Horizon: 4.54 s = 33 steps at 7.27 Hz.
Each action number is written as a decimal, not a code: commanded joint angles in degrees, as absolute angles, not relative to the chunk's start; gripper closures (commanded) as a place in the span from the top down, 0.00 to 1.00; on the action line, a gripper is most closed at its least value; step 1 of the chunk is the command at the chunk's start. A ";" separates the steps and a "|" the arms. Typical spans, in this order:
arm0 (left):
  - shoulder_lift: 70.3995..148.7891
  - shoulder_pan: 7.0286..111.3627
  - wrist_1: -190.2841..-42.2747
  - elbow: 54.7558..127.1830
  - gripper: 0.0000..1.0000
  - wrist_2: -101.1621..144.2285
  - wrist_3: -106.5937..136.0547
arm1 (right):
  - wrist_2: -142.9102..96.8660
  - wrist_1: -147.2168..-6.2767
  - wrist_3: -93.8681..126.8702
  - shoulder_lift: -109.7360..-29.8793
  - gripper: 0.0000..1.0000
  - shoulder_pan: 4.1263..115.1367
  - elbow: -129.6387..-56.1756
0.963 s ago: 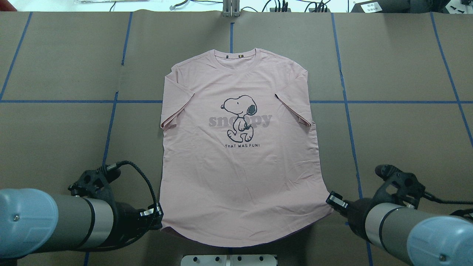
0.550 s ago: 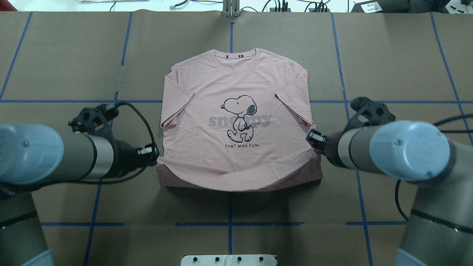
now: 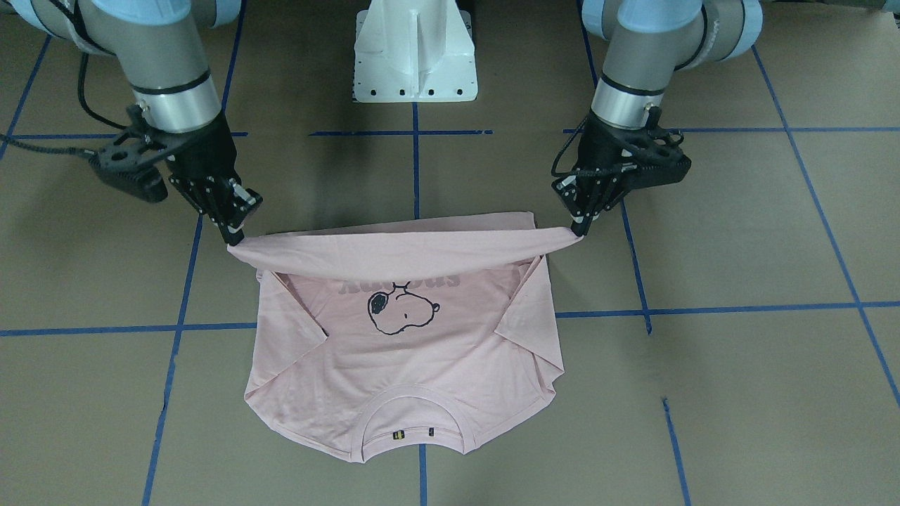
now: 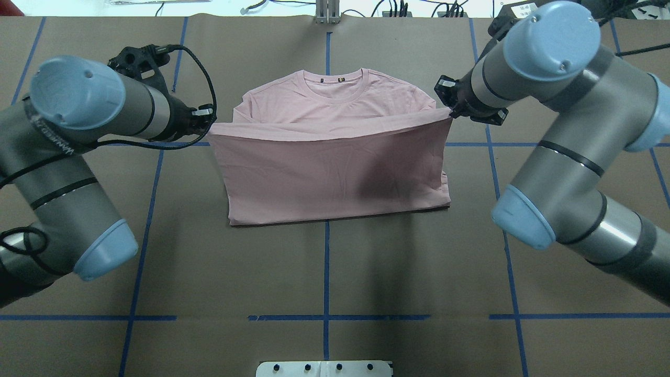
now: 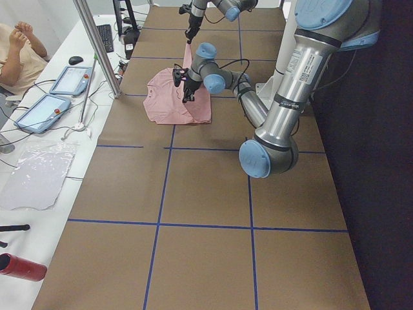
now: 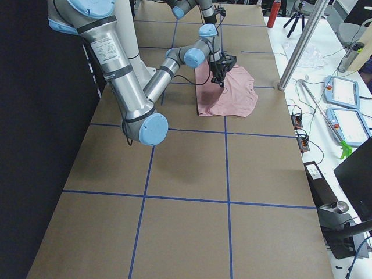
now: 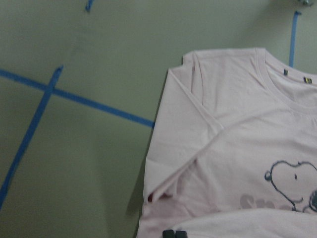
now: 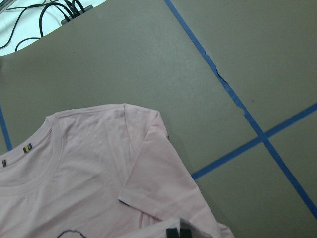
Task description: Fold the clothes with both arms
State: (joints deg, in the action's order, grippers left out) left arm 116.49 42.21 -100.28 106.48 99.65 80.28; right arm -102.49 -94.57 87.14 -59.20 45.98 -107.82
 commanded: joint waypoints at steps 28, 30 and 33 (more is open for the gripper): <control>125.68 43.77 -126.48 82.78 0.65 96.77 83.49 | -97.20 -65.65 104.56 -77.94 0.00 27.71 -107.09; 125.68 43.42 -125.86 84.89 0.65 96.85 84.55 | -99.04 -65.83 106.42 -89.15 0.00 20.08 -120.52; 125.51 42.10 -124.37 88.76 0.65 100.63 89.81 | -101.25 -66.18 117.77 -92.80 0.00 3.65 -130.33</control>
